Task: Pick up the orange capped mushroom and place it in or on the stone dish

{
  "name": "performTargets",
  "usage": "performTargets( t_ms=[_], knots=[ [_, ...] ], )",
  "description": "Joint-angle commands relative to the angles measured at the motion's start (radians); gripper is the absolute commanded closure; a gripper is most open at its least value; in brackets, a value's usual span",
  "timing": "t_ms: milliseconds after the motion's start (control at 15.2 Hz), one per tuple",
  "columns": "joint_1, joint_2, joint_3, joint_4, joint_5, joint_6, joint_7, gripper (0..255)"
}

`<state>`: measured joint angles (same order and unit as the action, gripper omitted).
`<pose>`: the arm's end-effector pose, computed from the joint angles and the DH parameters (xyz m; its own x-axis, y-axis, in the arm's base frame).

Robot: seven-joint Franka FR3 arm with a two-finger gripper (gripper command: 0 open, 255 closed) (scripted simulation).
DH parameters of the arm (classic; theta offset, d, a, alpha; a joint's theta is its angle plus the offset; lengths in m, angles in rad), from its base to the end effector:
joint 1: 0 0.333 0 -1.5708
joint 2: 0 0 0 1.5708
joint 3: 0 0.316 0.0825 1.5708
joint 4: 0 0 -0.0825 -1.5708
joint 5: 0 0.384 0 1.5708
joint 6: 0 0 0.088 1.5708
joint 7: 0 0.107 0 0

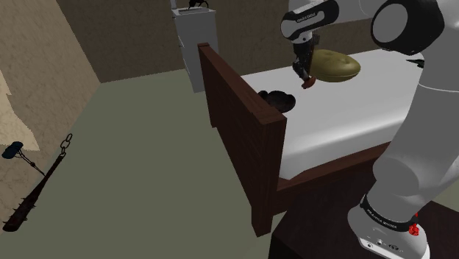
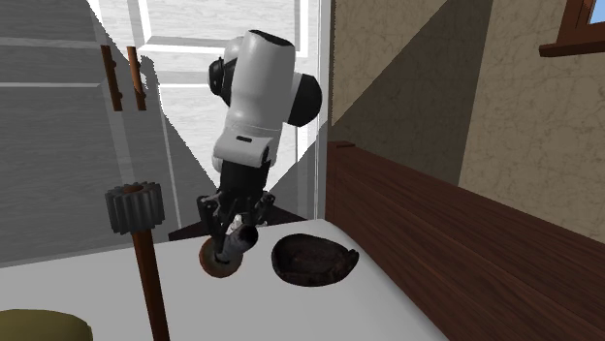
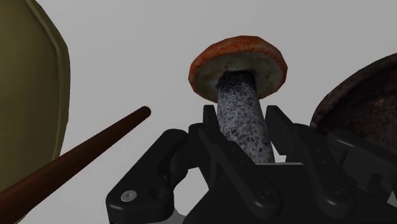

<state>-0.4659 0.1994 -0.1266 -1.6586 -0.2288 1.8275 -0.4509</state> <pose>0.5073 -0.3571 0.4905 0.9862 -0.0912 -0.1385 -0.0620 -0.9775 0.2017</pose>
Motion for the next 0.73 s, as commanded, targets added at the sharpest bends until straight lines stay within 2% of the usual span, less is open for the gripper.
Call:
performTargets(
  t_ms=[0, 396, 660],
  knots=[
    [0.001, -0.002, 0.001, 0.026, 0.001, -0.028, -0.004, 255],
    [0.002, -0.004, 0.001, 0.095, 0.004, -0.098, -0.019, 255],
    [0.056, -0.051, 0.037, 0.042, -0.004, -0.112, 0.069, 255]
  ],
)
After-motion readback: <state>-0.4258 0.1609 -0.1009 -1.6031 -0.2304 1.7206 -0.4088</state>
